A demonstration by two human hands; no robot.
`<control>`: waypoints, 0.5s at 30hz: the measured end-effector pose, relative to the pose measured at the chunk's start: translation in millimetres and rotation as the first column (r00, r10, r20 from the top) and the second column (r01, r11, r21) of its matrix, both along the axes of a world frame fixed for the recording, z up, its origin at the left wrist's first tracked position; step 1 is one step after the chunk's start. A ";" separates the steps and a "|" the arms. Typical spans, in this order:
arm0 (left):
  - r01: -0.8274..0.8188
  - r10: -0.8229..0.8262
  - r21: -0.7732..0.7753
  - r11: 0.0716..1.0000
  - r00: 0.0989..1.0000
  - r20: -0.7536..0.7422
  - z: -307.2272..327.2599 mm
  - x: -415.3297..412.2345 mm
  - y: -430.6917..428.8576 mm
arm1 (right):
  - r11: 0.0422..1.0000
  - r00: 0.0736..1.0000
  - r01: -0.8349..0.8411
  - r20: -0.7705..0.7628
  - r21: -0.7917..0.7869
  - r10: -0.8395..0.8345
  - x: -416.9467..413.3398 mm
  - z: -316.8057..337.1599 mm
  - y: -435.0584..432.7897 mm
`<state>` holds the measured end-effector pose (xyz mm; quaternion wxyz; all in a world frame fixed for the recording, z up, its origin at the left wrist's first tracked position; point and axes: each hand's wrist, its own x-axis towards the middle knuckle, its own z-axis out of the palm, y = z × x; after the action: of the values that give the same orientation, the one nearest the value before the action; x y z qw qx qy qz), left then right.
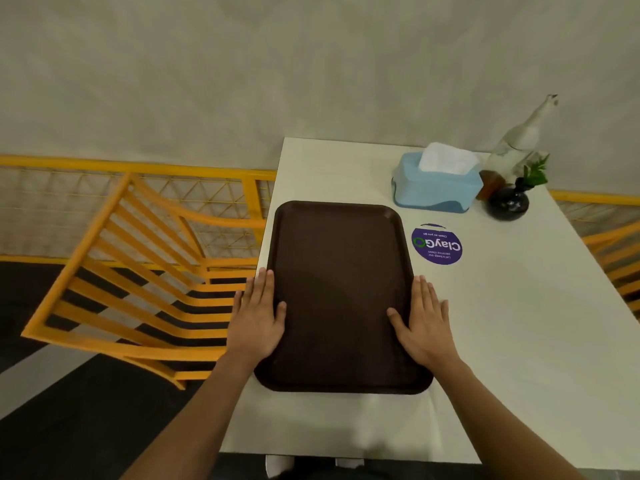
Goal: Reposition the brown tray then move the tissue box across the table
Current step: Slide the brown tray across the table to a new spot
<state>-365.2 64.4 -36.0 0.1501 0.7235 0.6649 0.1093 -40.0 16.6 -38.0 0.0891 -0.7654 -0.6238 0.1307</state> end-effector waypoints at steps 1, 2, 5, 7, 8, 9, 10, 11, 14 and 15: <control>0.015 -0.015 -0.005 1.000 1.000 0.003 -0.3 -0.9 1.5 | 1.000 1.000 0.019 0.000 -0.005 -0.019 0.1 -0.1 -0.8; 0.027 -0.027 -0.005 1.000 1.000 0.007 -0.8 -1.5 2.1 | 0.999 0.999 0.033 0.002 -0.011 -0.033 0.5 -0.1 -2.2; 0.048 -0.049 0.003 0.999 0.998 0.031 -3.0 -4.6 -0.9 | 0.998 0.999 0.050 -0.004 -0.025 -0.050 -0.8 0.0 -9.0; 0.047 -0.047 0.005 0.999 0.997 0.054 -6.6 -8.1 -5.6 | 0.998 0.999 0.053 -0.012 -0.018 -0.053 -4.7 -1.4 -16.9; 0.043 -0.043 0.008 0.999 0.997 0.063 -8.6 -10.0 -7.8 | 0.998 0.998 0.056 -0.015 -0.014 -0.056 -6.9 -2.6 -20.8; 0.037 -0.037 0.008 0.999 0.997 0.070 -10.2 -11.5 -9.8 | 0.998 0.998 0.059 -0.017 -0.012 -0.059 -8.7 -3.8 -24.6; 0.030 -0.031 0.009 1.000 0.997 0.074 -11.3 -12.5 -11.8 | 0.998 0.998 0.059 -0.018 -0.010 -0.059 -9.9 -4.7 -27.5; 0.024 -0.025 0.012 1.000 0.997 0.075 -11.8 -13.1 -13.0 | 0.998 0.998 0.056 -0.017 -0.006 -0.056 -10.3 -5.1 -28.8; 0.007 -0.009 0.018 1.000 0.997 0.071 -10.0 -11.7 -11.8 | 1.000 0.999 0.031 -0.008 -0.006 -0.031 -8.9 -2.9 -23.4; 0.003 -0.005 0.018 1.000 0.997 0.074 -8.8 -10.4 -10.7 | 1.000 1.000 0.024 -0.005 -0.006 -0.024 -7.8 -1.7 -20.1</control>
<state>-375.6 53.8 -44.8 0.1686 0.7215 0.6564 0.1417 -47.8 -3.5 -39.8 0.0902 -0.7729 -0.6138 0.1333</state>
